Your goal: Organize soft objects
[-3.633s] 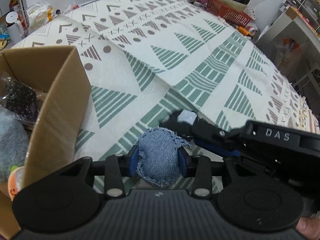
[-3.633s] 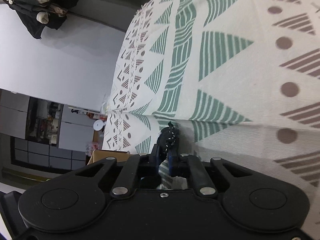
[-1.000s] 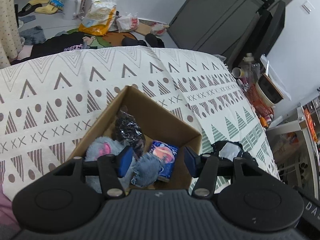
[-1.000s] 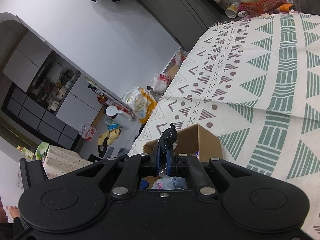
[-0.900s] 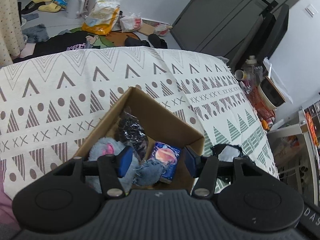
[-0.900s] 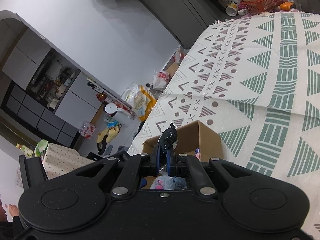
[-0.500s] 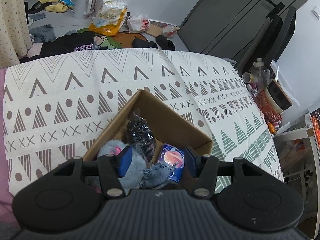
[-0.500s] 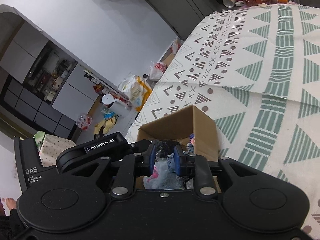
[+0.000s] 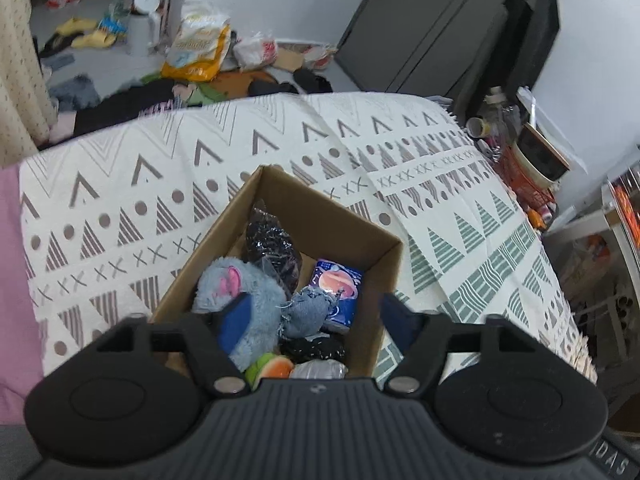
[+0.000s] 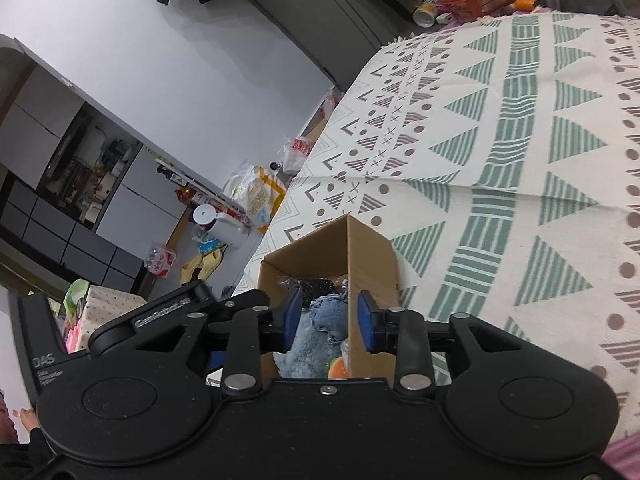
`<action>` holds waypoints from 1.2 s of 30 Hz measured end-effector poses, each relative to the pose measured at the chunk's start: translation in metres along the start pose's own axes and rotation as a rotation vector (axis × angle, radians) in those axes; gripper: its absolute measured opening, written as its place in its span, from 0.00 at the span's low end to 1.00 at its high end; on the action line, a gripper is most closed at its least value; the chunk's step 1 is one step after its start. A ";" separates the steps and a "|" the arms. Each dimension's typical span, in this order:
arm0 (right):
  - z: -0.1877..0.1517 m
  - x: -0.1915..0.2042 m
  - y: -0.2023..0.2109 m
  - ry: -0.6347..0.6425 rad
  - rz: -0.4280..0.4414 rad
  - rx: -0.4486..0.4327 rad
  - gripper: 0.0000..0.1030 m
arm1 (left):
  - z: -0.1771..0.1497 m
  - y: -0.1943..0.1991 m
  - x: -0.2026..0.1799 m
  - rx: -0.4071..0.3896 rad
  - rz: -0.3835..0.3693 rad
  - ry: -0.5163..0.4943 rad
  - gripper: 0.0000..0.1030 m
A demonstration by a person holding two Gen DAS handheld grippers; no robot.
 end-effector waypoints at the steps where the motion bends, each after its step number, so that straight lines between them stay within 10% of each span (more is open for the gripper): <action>1: 0.000 -0.001 0.003 -0.002 -0.003 -0.003 0.42 | -0.001 0.005 -0.004 -0.002 0.003 -0.018 0.74; 13: 0.003 -0.019 0.062 0.023 -0.084 -0.099 0.80 | -0.021 0.052 -0.030 0.037 -0.002 -0.105 0.78; 36: -0.018 -0.017 0.149 0.182 -0.151 -0.187 1.00 | -0.060 0.139 -0.071 0.058 0.008 -0.333 0.80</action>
Point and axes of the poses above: each gripper's, at about its wrist camera, not at the fingertips, and y roughly against the way its jaws point, x to its left, z to its top, the point moved 7 cm from there along -y, roughly the way its jaws point, and after that the axes turned 15 degrees about -z, right-handed, at the moved point
